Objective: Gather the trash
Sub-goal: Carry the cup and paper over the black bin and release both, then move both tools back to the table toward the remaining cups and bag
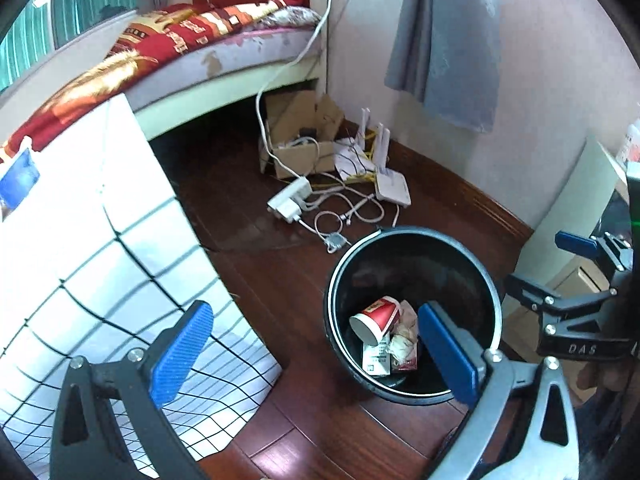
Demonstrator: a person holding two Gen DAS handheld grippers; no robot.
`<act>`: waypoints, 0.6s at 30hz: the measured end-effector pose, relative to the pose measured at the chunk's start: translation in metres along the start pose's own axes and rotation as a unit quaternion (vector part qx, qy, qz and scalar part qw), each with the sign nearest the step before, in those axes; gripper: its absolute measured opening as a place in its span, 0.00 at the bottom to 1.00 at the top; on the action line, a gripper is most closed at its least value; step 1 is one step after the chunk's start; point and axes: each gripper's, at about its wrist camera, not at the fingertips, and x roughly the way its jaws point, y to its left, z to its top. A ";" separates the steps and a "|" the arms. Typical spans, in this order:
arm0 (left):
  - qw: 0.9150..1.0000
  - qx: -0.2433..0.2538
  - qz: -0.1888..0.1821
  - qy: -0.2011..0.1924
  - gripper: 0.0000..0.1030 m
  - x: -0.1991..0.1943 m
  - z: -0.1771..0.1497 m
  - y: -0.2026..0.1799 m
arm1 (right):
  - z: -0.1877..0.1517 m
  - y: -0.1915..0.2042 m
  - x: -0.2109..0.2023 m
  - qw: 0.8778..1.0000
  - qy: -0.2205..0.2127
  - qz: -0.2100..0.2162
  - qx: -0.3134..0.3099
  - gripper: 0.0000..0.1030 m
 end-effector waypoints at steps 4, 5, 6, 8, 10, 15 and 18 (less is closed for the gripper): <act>1.000 -0.006 0.005 -0.015 1.00 -0.008 0.008 0.004 | 0.011 0.011 -0.019 1.000 -0.022 0.005 -0.006 1.00; 1.000 -0.008 0.008 -0.019 1.00 -0.012 0.008 0.005 | 0.012 0.013 -0.022 1.000 -0.026 0.006 -0.007 1.00; 1.000 -0.008 0.009 -0.022 1.00 -0.015 0.008 0.007 | 0.014 0.015 -0.025 1.000 -0.029 0.007 -0.006 1.00; 1.000 -0.010 0.013 -0.025 1.00 -0.020 0.009 0.011 | 0.016 0.019 -0.032 0.999 -0.036 0.010 -0.007 1.00; 0.999 -0.013 0.017 -0.030 1.00 -0.026 0.009 0.017 | 0.019 0.024 -0.037 0.999 -0.041 0.011 -0.009 1.00; 0.999 -0.022 0.029 -0.039 1.00 -0.039 0.007 0.028 | 0.027 0.039 -0.047 0.998 -0.055 0.020 -0.019 1.00; 0.998 -0.029 0.036 -0.044 1.00 -0.047 0.006 0.036 | 0.032 0.048 -0.055 0.997 -0.066 0.027 -0.022 1.00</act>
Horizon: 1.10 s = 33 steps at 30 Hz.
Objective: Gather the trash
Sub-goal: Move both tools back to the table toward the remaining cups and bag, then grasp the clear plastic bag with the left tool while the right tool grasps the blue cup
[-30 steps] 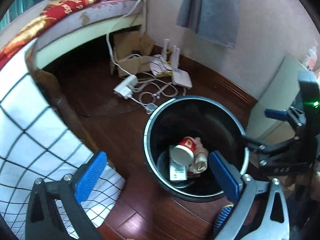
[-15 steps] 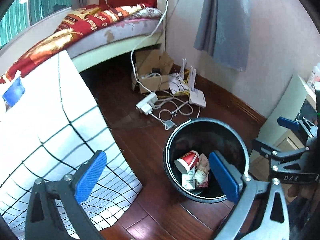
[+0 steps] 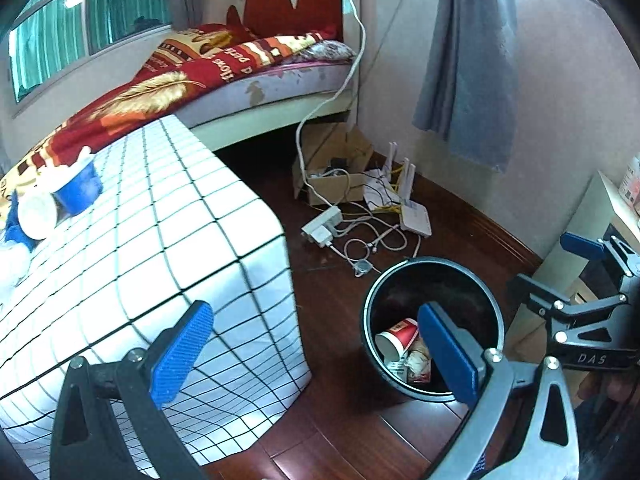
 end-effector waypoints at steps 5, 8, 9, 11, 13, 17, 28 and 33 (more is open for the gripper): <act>0.999 -0.025 0.012 -0.025 1.00 -0.018 0.001 0.025 | 0.016 0.017 -0.013 1.000 -0.028 0.009 -0.003 1.00; 0.998 -0.038 0.039 -0.035 1.00 -0.030 0.002 0.050 | 0.030 0.031 -0.020 0.998 -0.052 0.020 -0.007 1.00; 0.997 -0.043 0.047 -0.037 1.00 -0.034 0.002 0.059 | 0.036 0.038 -0.022 0.998 -0.059 0.027 -0.009 1.00; 0.995 -0.055 0.072 -0.044 1.00 -0.042 0.000 0.080 | 0.047 0.054 -0.025 0.996 -0.072 0.047 -0.012 1.00; 0.992 -0.070 0.095 -0.049 1.00 -0.050 -0.004 0.103 | 0.057 0.071 -0.024 0.994 -0.080 0.067 -0.017 1.00; 0.984 -0.112 0.130 -0.053 1.00 -0.064 -0.017 0.148 | 0.075 0.120 -0.022 0.989 -0.094 0.108 -0.043 1.00; 0.955 -0.199 0.212 -0.056 0.95 -0.093 -0.043 0.263 | 0.118 0.247 -0.005 0.968 -0.073 0.208 -0.123 1.00; 0.953 -0.198 0.225 -0.043 0.95 -0.072 -0.029 0.294 | 0.143 0.296 0.018 0.959 -0.055 0.228 -0.160 1.00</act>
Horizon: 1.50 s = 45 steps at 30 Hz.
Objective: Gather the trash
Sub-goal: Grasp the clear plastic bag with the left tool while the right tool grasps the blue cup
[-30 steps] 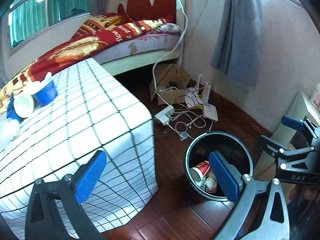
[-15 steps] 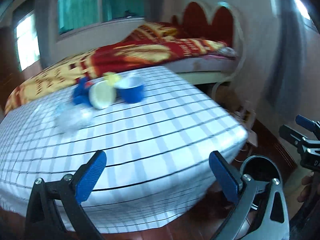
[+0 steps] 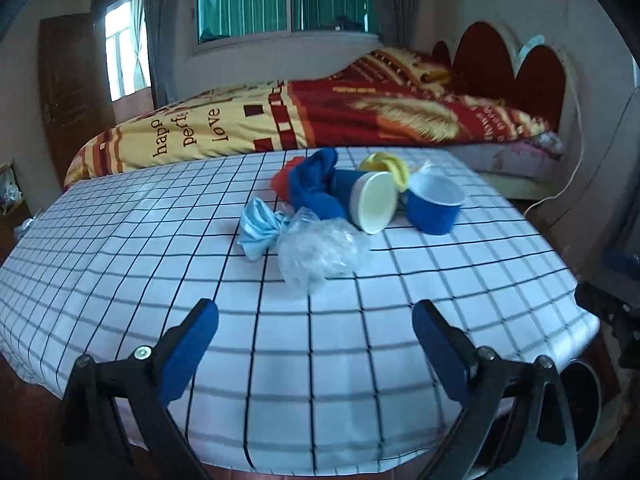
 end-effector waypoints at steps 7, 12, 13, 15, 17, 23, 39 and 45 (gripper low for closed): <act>1.000 -0.005 -0.003 0.021 0.91 0.051 0.013 0.002 | 0.041 0.008 0.079 0.999 0.035 0.021 -0.006 1.00; 0.999 -0.019 -0.007 0.047 0.88 0.084 0.025 0.007 | 0.063 0.009 0.129 0.998 0.058 0.029 -0.009 1.00; 0.998 -0.022 -0.009 0.052 0.87 0.088 0.027 0.009 | 0.068 0.010 0.142 0.997 0.064 0.032 -0.012 1.00; 0.998 -0.023 -0.011 0.061 0.87 0.095 0.029 0.008 | 0.077 0.014 0.161 0.997 0.073 0.036 -0.019 1.00; 0.997 -0.022 -0.017 0.067 0.85 0.100 0.030 0.006 | 0.083 0.018 0.177 0.996 0.080 0.035 -0.025 1.00; 0.996 -0.027 -0.036 0.073 0.57 0.103 0.028 0.006 | 0.090 0.020 0.198 0.995 0.085 0.049 -0.032 0.79; 0.997 -0.028 -0.064 0.030 0.46 0.049 0.016 0.008 | 0.051 0.009 0.111 0.997 0.040 0.041 -0.042 0.75; 0.996 -0.016 -0.081 0.027 0.46 0.025 0.003 -0.005 | 0.032 -0.003 0.063 0.999 0.023 0.033 -0.031 0.75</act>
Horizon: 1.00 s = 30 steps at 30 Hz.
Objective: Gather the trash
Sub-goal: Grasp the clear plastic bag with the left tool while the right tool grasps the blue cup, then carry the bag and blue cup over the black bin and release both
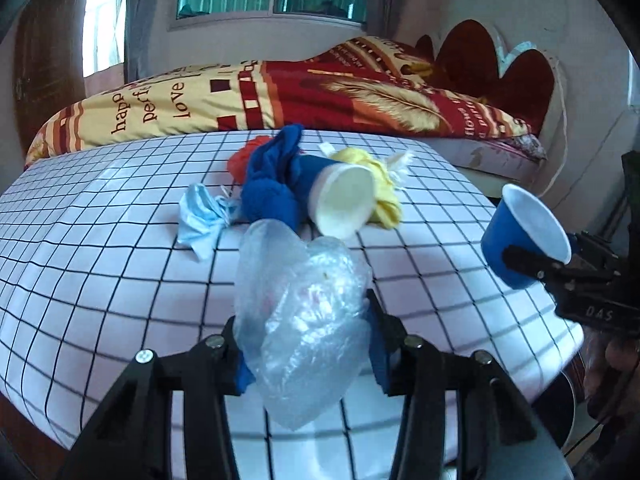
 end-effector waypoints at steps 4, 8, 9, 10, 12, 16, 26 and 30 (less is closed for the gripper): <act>1.000 0.020 -0.015 -0.009 0.46 -0.018 -0.008 -0.021 | -0.016 -0.011 -0.038 1.000 -0.016 -0.012 0.016 0.75; 0.999 0.039 -0.034 -0.017 0.46 -0.033 -0.015 -0.045 | -0.037 -0.023 -0.075 0.999 -0.029 -0.033 0.030 0.75; 0.998 0.043 -0.040 -0.017 0.46 -0.036 -0.017 -0.052 | -0.043 -0.028 -0.084 0.998 -0.033 -0.038 0.036 0.75; 0.998 0.048 -0.046 -0.018 0.46 -0.038 -0.019 -0.059 | -0.047 -0.031 -0.091 0.998 -0.035 -0.043 0.040 0.75; 0.996 0.061 -0.056 -0.020 0.46 -0.044 -0.023 -0.074 | -0.059 -0.039 -0.106 0.997 -0.036 -0.052 0.049 0.75; 0.994 0.078 -0.074 -0.022 0.46 -0.053 -0.031 -0.097 | -0.081 -0.053 -0.131 0.995 -0.035 -0.072 0.061 0.75; 0.986 0.117 -0.121 -0.016 0.46 -0.058 -0.043 -0.147 | -0.134 -0.092 -0.175 0.987 -0.027 -0.117 0.104 0.75; 0.981 0.133 -0.139 -0.012 0.46 -0.058 -0.047 -0.165 | -0.150 -0.108 -0.187 0.984 -0.025 -0.131 0.115 0.75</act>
